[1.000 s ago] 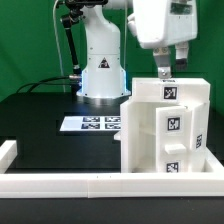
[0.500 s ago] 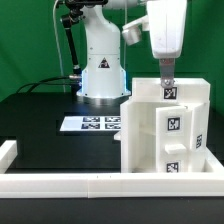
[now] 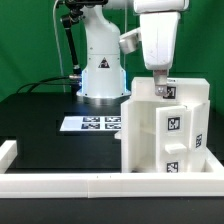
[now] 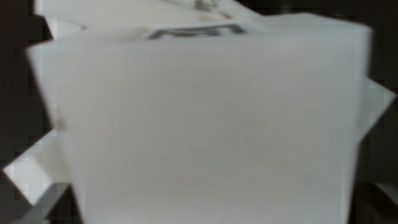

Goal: Assemble cabinet

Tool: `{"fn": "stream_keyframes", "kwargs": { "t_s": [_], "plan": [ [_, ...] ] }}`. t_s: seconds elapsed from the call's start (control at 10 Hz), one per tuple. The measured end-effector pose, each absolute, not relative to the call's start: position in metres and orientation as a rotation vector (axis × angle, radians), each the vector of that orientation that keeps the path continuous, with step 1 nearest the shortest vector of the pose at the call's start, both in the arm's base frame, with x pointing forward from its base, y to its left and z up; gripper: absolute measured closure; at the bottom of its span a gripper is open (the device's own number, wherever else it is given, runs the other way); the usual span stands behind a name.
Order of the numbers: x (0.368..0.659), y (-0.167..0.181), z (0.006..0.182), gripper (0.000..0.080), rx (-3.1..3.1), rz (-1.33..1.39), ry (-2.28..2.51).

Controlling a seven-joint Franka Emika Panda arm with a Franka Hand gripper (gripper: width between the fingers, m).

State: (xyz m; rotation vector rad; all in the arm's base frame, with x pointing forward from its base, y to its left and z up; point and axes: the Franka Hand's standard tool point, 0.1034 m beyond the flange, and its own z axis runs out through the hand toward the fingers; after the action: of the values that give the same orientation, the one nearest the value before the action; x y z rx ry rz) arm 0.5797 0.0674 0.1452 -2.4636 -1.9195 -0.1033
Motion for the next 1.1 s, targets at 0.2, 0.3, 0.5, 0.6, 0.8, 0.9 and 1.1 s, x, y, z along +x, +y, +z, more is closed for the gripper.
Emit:
{"fn": "stream_keyframes", "kwargs": {
  "t_s": [0.2,0.3,0.5,0.6,0.8,0.9,1.1],
  "plan": [
    [0.5796,0.0671,0.1450,0.0239,-2.473,-0.103,-1.907],
    [0.5796,0.0671,0.1450,0.0239,-2.505,-0.102,-1.862],
    [0.5796,0.0669,0.1450,0.0239,-2.535,-0.104,-1.815],
    [0.5799,0.0649,0.1450,0.0239,-2.623,-0.103,-1.679],
    [0.5802,0.0634,0.1453,0.0239,-2.757,-0.100,-1.435],
    [0.5805,0.0633,0.1454,0.0239,-2.799,-0.101,-1.349],
    [0.5804,0.0632,0.1457,0.0239,-2.889,-0.097,-1.129]
  ]
}}
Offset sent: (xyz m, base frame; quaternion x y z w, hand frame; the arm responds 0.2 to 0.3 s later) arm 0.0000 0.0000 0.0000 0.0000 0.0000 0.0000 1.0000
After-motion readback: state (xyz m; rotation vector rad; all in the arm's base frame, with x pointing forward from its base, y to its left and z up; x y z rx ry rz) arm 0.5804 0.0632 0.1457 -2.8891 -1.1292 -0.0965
